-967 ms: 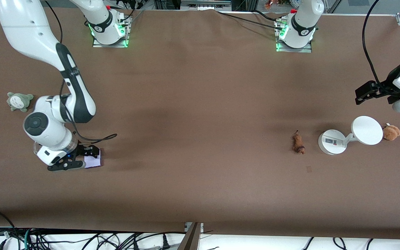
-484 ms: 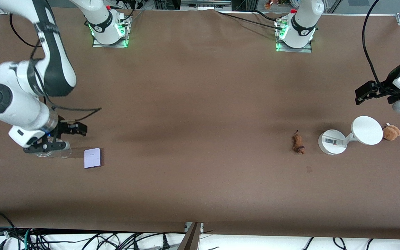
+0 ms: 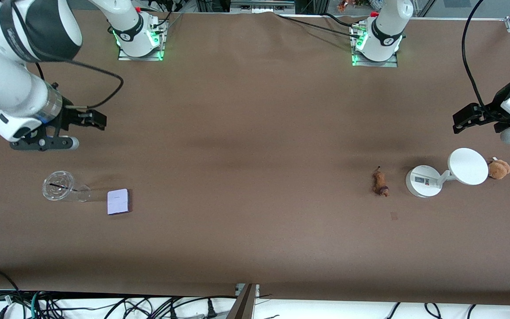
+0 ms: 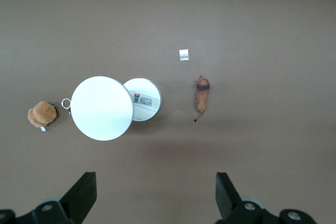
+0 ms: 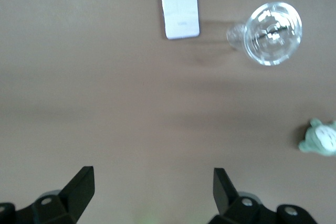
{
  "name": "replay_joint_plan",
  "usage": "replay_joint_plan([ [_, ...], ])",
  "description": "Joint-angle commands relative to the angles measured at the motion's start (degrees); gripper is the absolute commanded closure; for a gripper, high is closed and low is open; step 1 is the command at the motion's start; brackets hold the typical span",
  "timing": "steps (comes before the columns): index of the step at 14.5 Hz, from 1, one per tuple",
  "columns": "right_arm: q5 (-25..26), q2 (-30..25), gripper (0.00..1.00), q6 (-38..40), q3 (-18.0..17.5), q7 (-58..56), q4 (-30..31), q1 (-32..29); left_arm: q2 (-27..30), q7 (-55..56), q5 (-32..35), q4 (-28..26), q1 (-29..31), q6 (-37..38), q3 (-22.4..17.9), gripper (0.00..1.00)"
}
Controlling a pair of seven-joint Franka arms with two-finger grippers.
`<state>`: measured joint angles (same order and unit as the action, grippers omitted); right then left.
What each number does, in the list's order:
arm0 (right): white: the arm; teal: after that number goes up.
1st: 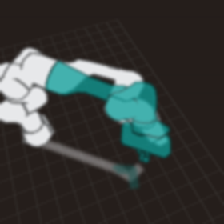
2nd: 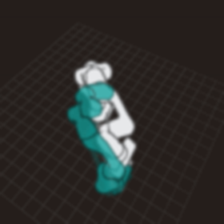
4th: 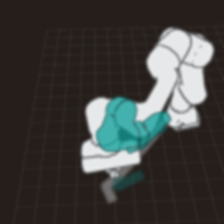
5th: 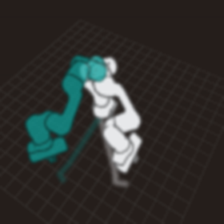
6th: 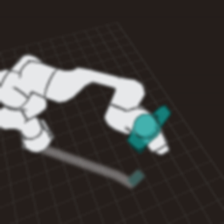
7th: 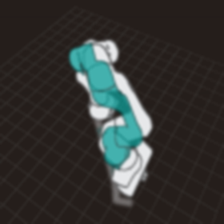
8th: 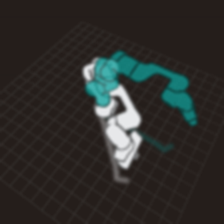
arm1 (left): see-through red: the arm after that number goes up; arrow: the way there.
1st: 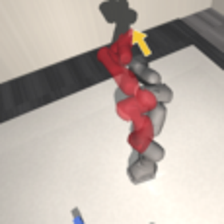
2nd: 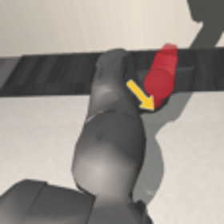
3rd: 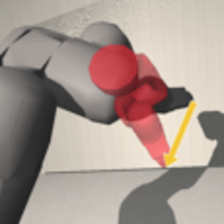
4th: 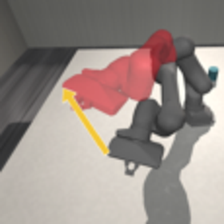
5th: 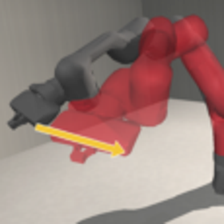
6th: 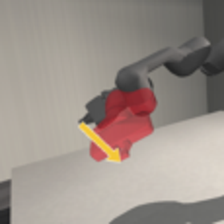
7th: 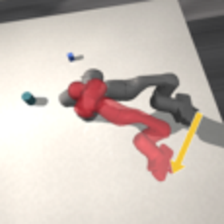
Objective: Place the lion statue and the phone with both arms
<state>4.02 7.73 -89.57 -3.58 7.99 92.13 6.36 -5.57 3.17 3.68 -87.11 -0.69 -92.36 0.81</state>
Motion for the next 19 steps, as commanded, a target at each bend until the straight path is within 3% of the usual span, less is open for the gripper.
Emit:
replay_joint_plan([
  [1,0.4,0.5,0.00,4.8,0.3,0.9,-3.5,-0.3,-0.4,-0.7,-0.9,1.1,0.1,0.0,-0.2,0.00],
  [4,0.6,0.5,0.00,8.5,0.3,0.1,-7.0,-0.3,-0.4,-0.7,-0.8,1.0,0.0,-0.1,-0.2,0.00],
  [9,0.6,-1.1,0.00,14.6,0.2,0.2,-6.9,-0.3,-0.4,-0.7,-0.9,1.0,0.0,0.0,-0.2,0.00],
  [13,0.7,-1.4,0.00,17.1,0.3,-1.3,-6.3,-0.3,0.4,-0.6,-5.3,0.9,0.4,1.0,-0.1,0.00],
  [19,-0.5,-9.3,0.00,2.7,3.3,-5.0,3.5,-1.1,0.4,-0.7,-5.7,1.0,0.3,2.0,-0.2,0.00],
])
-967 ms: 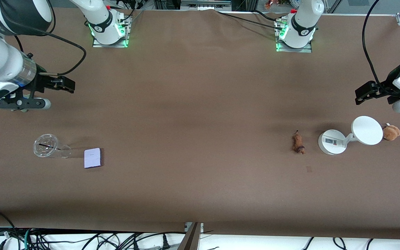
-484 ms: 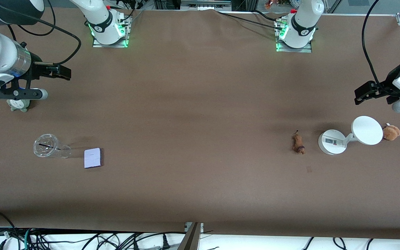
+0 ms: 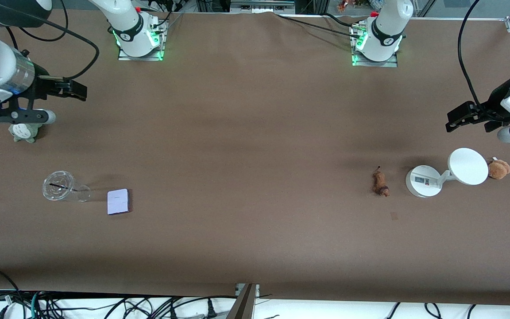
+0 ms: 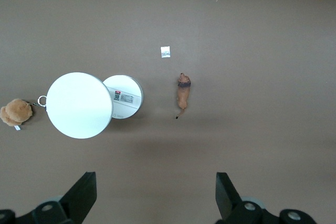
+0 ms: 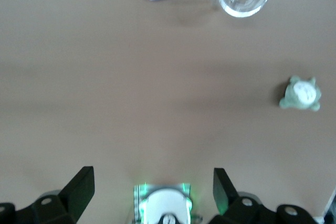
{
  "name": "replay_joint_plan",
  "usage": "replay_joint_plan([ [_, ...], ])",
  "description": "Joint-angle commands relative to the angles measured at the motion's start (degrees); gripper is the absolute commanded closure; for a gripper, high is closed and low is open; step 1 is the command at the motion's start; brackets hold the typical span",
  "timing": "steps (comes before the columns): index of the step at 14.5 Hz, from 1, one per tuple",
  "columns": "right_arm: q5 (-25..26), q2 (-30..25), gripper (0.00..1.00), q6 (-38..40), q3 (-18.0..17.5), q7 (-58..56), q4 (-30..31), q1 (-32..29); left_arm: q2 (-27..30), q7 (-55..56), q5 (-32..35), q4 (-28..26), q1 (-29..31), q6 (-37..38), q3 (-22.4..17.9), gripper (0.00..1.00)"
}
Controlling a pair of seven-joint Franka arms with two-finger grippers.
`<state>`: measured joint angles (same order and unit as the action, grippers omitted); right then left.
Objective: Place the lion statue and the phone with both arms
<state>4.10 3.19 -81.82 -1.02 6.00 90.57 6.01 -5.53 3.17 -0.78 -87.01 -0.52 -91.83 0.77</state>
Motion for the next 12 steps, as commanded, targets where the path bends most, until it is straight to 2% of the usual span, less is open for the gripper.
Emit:
replay_joint_plan([
  [1,-0.6,-5.9,0.00,-5.9,0.8,-3.4,5.6,-1.0,0.4,-0.7,-1.2,0.9,0.0,2.1,-0.1,0.00],
  [3,-0.6,-7.6,0.00,-6.0,0.7,-3.1,7.2,-1.0,0.6,-0.7,-1.2,0.9,-0.2,2.4,0.0,0.00],
  [12,-0.7,-7.5,0.00,-5.2,0.1,-3.8,7.0,-1.2,0.6,-0.7,-1.2,0.9,-0.2,2.5,0.0,0.00],
])
